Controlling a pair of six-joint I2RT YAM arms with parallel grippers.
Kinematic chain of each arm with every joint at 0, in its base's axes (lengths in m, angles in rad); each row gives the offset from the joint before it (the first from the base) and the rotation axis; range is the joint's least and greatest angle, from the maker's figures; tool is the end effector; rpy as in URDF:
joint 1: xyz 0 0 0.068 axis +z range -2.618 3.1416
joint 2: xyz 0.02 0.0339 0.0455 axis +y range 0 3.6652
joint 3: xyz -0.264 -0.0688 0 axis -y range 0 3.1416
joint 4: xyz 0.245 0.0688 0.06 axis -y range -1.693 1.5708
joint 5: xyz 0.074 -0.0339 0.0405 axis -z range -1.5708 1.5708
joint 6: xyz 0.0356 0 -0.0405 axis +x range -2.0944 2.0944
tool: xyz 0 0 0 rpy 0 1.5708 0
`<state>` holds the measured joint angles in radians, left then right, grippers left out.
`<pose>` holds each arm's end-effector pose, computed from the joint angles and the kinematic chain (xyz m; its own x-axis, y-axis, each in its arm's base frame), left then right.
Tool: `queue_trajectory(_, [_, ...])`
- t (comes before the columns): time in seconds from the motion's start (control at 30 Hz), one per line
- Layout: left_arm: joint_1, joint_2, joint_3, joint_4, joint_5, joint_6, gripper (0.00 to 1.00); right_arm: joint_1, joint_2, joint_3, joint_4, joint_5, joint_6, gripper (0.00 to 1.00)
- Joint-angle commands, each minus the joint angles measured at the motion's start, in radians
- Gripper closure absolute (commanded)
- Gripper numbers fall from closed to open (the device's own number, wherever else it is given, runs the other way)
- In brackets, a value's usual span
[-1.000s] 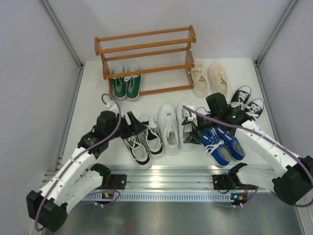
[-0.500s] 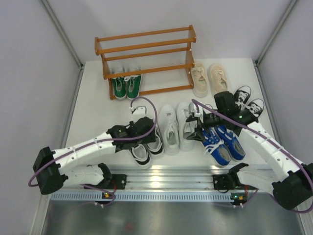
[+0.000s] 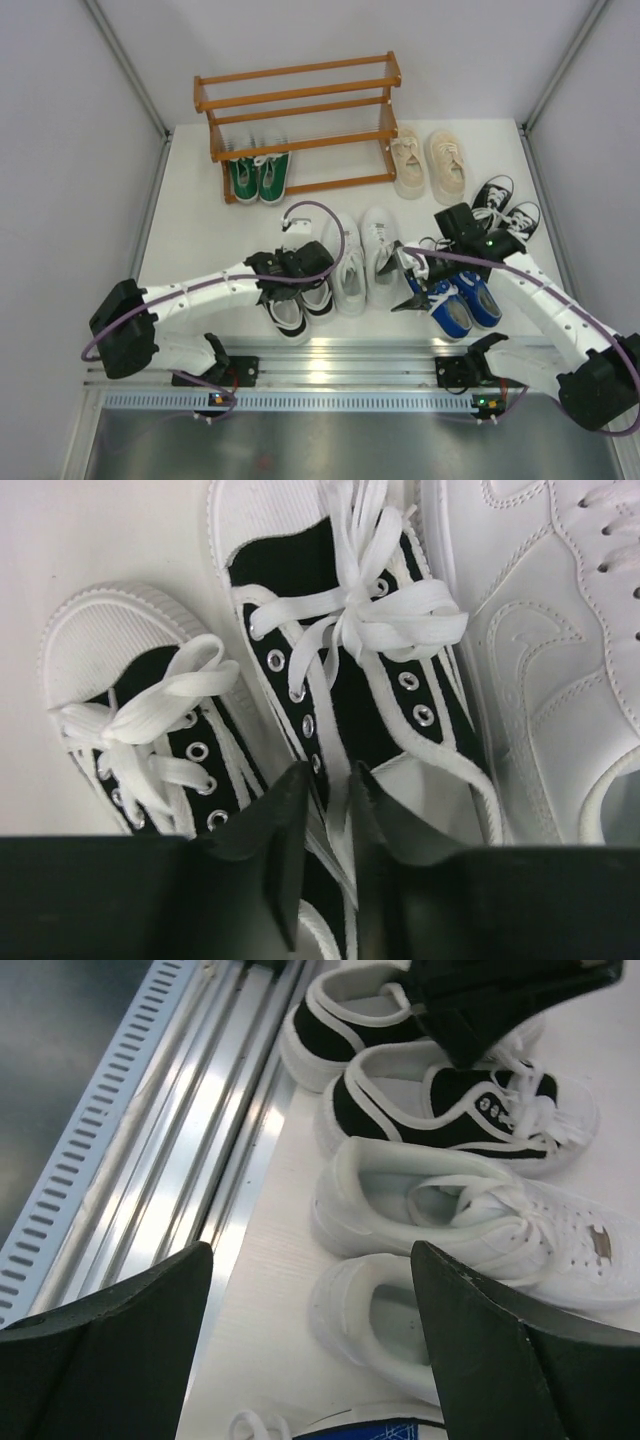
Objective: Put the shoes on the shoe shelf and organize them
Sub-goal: Pick up the shoe at the center of the board.
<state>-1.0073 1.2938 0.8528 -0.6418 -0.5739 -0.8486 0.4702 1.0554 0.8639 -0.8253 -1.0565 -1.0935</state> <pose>0.1465 -0.1957 0.2254 -0.7426 -0.0045 -0.6698 0.0254 0.9991 -0.0348 0.1553 0.1137 0.2777 0.2124 -0.3822 -0.8993 -0.9634 -0.2361 -0.1272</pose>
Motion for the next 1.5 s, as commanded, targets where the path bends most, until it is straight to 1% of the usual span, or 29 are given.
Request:
queue_trajectory(0.0, [0.025, 0.018, -0.007, 0.117, 0.014, 0.063, 0.78, -0.004, -0.002, 0.003, -0.224, -0.155, -0.403, 0.19])
queue_trajectory(0.03, [0.047, 0.019, -0.015, 0.131, 0.028, 0.074, 0.83, -0.004, 0.006, 0.004, -0.254, -0.160, -0.452, 0.20])
queue_trajectory(0.07, [0.056, 0.021, -0.021, 0.152, 0.045, 0.078, 0.98, -0.002, 0.018, 0.007, -0.315, -0.161, -0.492, 0.20])
queue_trajectory(0.1, [0.062, 0.019, -0.027, 0.160, 0.045, 0.083, 1.00, -0.002, 0.026, 0.009, -0.337, -0.168, -0.532, 0.20])
queue_trajectory(0.13, [0.070, 0.012, -0.038, 0.168, 0.045, 0.092, 1.00, -0.002, 0.032, 0.011, -0.356, -0.171, -0.583, 0.20])
queue_trajectory(0.2, [0.076, -0.023, -0.046, 0.186, 0.046, 0.112, 1.00, 0.007, 0.049, 0.015, -0.388, -0.163, -0.626, 0.21])
queue_trajectory(0.27, [0.076, -0.063, -0.044, 0.188, 0.045, 0.124, 1.00, 0.028, 0.055, 0.024, -0.390, -0.154, -0.637, 0.22])
queue_trajectory(0.33, [0.076, -0.143, -0.037, 0.194, 0.048, 0.140, 1.00, 0.051, 0.057, 0.059, -0.376, -0.129, -0.619, 0.23])
queue_trajectory(0.37, [0.076, -0.172, -0.031, 0.194, 0.049, 0.141, 1.00, 0.089, 0.055, 0.081, -0.356, -0.111, -0.591, 0.23])
queue_trajectory(0.4, [0.076, -0.224, -0.025, 0.194, 0.051, 0.144, 1.00, 0.116, 0.055, 0.136, -0.333, -0.056, -0.503, 0.23])
queue_trajectory(0.43, [0.076, -0.247, -0.018, 0.192, 0.054, 0.141, 1.00, 0.140, 0.058, 0.165, -0.263, -0.027, -0.446, 0.23])
queue_trajectory(0.47, [0.076, -0.267, -0.008, 0.192, 0.057, 0.138, 1.00, 0.195, 0.060, 0.190, -0.221, 0.001, -0.383, 0.23])
queue_trajectory(0.5, [0.076, -0.302, -0.003, 0.192, 0.069, 0.125, 1.00, 0.223, 0.064, 0.234, -0.178, 0.057, -0.262, 0.23])
queue_trajectory(0.53, [0.076, -0.313, 0.000, 0.192, 0.077, 0.117, 1.00, 0.249, 0.072, 0.253, -0.096, 0.088, -0.212, 0.23])
queue_trajectory(0.57, [0.076, -0.324, 0.008, 0.191, 0.081, 0.111, 1.00, 0.304, 0.093, 0.271, -0.062, 0.119, -0.160, 0.22])
queue_trajectory(0.6, [0.076, -0.341, 0.012, 0.194, 0.097, 0.093, 1.00, 0.332, 0.106, 0.306, -0.022, 0.189, -0.070, 0.23])
queue_trajectory(0.63, [0.076, -0.344, 0.018, 0.194, 0.101, 0.086, 1.00, 0.359, 0.121, 0.322, 0.048, 0.232, -0.018, 0.23])
queue_trajectory(0.67, [0.076, -0.350, 0.023, 0.194, 0.106, 0.079, 1.00, 0.407, 0.153, 0.334, 0.086, 0.272, 0.033, 0.23])
queue_trajectory(0.7, [0.076, -0.353, 0.034, 0.195, 0.111, 0.068, 1.00, 0.429, 0.169, 0.360, 0.107, 0.323, 0.100, 0.23])
queue_trajectory(0.73, [0.076, -0.355, 0.038, 0.197, 0.120, 0.063, 1.00, 0.442, 0.182, 0.371, 0.130, 0.338, 0.133, 0.24])
queue_trajectory(0.83, [0.076, -0.364, 0.049, 0.212, 0.132, 0.039, 1.00, 0.495, 0.242, 0.403, 0.161, 0.391, 0.199, 0.25])
queue_trajectory(0.97, [0.076, -0.390, 0.038, 0.252, 0.129, -0.006, 1.00, 0.559, 0.287, 0.376, 0.236, 0.486, 0.264, 0.26])
queue_trajectory(1.1, [0.076, -0.429, 0.012, 0.303, 0.114, -0.046, 1.00, 0.561, 0.304, 0.344, 0.293, 0.550, 0.310, 0.27])
queue_trajectory(1.23, [0.076, -0.449, -0.009, 0.346, 0.106, -0.060, 1.00, 0.573, 0.319, 0.316, 0.308, 0.549, 0.310, 0.27])
queue_trajectory(1.33, [0.076, -0.452, -0.009, 0.349, 0.094, -0.067, 1.00, 0.584, 0.334, 0.308, 0.315, 0.550, 0.310, 0.27])
queue_trajectory(1.43, [0.076, -0.461, -0.015, 0.355, 0.089, -0.075, 1.00, 0.591, 0.357, 0.319, 0.316, 0.552, 0.317, 0.30])
queue_trajectory(1.47, [0.076, -0.462, -0.017, 0.356, 0.086, -0.076, 1.00, 0.594, 0.370, 0.323, 0.304, 0.549, 0.313, 0.36])
